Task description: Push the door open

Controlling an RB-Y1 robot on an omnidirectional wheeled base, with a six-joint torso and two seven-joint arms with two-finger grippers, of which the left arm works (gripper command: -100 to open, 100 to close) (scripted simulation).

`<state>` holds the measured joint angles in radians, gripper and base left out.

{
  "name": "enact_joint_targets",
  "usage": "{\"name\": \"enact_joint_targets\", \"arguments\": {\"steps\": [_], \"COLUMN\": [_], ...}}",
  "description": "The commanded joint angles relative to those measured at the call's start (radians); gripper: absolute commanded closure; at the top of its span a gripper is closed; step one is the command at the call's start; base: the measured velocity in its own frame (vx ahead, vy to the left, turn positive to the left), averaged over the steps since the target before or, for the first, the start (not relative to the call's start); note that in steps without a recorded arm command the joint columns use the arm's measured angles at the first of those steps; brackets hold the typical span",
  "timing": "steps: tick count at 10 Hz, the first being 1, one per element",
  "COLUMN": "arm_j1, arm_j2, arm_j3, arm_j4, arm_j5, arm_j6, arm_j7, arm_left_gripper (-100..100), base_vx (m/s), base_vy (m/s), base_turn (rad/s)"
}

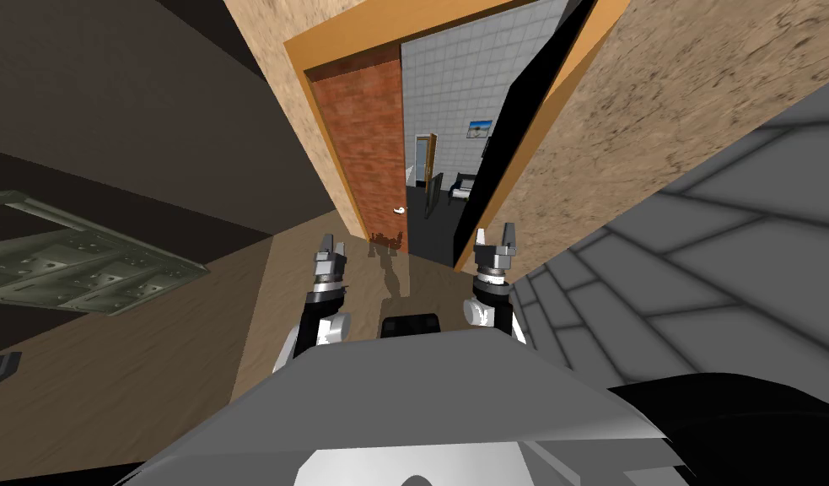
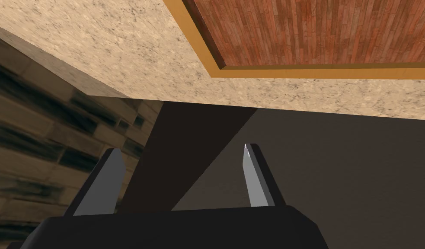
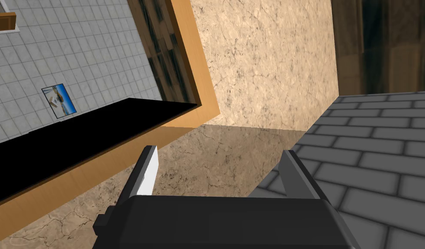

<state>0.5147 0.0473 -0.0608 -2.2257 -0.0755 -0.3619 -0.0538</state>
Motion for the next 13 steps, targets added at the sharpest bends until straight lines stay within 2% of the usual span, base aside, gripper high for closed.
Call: {"name": "enact_joint_targets", "arguments": {"steps": [1,4,11,13], "arm_j1": [-0.015,-0.039,-0.116,-0.132], "arm_j2": [0.007,0.016,0.036,0.039], "arm_j3": [-0.005,-0.013,-0.039,-0.045], "arm_j4": [0.035,0.093,0.274,0.312], "arm_j5": [-0.001,-0.002,-0.007,-0.008], "arm_j6": [-0.01,-0.026,-0.076,-0.086], "arm_j7": [0.005,0.013,0.04,0.045], "arm_left_gripper": [-100,-100,-100,-100], "base_vx": [0.052,0.147,0.146,0.134], "base_vy": [0.005,0.015,0.022,0.015], "base_turn": [-0.009,-0.008,-0.01,-0.006]}}
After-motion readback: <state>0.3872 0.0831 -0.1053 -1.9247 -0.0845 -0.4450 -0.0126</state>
